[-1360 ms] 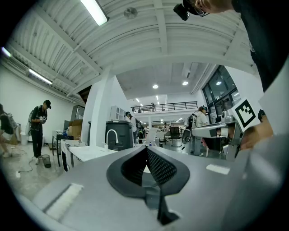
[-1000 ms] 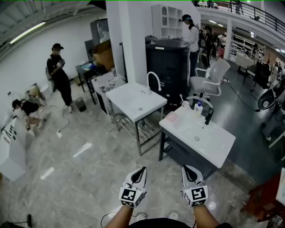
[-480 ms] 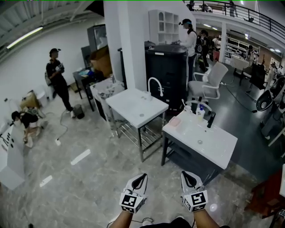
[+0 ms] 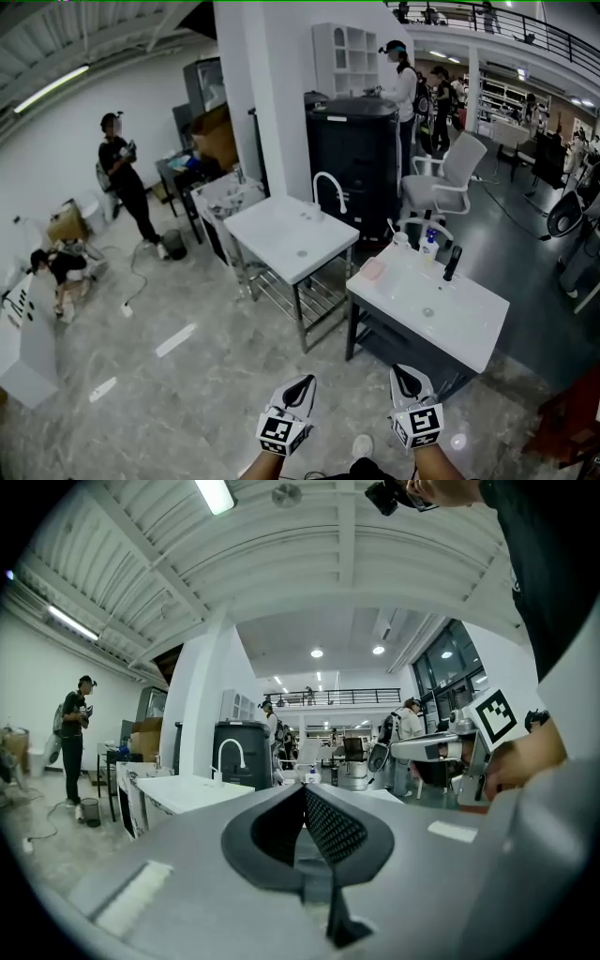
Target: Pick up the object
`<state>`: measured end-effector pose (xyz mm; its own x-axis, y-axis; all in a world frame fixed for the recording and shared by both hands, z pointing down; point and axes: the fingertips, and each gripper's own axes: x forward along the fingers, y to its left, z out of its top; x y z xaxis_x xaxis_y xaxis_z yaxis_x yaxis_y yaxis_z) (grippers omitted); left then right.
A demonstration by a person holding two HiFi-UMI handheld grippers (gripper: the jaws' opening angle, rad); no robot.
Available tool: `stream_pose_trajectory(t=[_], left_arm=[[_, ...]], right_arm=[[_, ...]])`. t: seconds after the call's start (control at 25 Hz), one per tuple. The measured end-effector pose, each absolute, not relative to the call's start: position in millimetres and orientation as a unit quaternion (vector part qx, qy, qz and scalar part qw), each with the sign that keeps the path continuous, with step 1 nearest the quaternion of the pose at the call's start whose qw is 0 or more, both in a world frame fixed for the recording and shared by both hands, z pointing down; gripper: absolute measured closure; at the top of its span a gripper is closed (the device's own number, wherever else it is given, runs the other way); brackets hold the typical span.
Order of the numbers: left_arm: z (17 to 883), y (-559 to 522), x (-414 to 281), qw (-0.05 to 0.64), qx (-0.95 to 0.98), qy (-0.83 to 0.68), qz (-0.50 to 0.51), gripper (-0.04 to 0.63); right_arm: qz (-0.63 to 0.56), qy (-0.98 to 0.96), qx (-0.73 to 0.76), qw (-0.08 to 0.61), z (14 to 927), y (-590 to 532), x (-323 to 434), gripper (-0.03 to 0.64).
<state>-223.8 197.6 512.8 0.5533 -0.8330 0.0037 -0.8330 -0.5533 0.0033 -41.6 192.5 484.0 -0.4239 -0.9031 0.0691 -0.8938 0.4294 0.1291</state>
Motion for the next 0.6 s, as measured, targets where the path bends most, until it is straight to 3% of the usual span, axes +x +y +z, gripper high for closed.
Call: stream_pose_trajectory(t=[0.6], left_arm=[[515,67,-158,0.017,0.879,-0.477,0.015,0.581]], right_arm=[[-0.017,-0.863,0.499,0.078,497,68,10,0.615]])
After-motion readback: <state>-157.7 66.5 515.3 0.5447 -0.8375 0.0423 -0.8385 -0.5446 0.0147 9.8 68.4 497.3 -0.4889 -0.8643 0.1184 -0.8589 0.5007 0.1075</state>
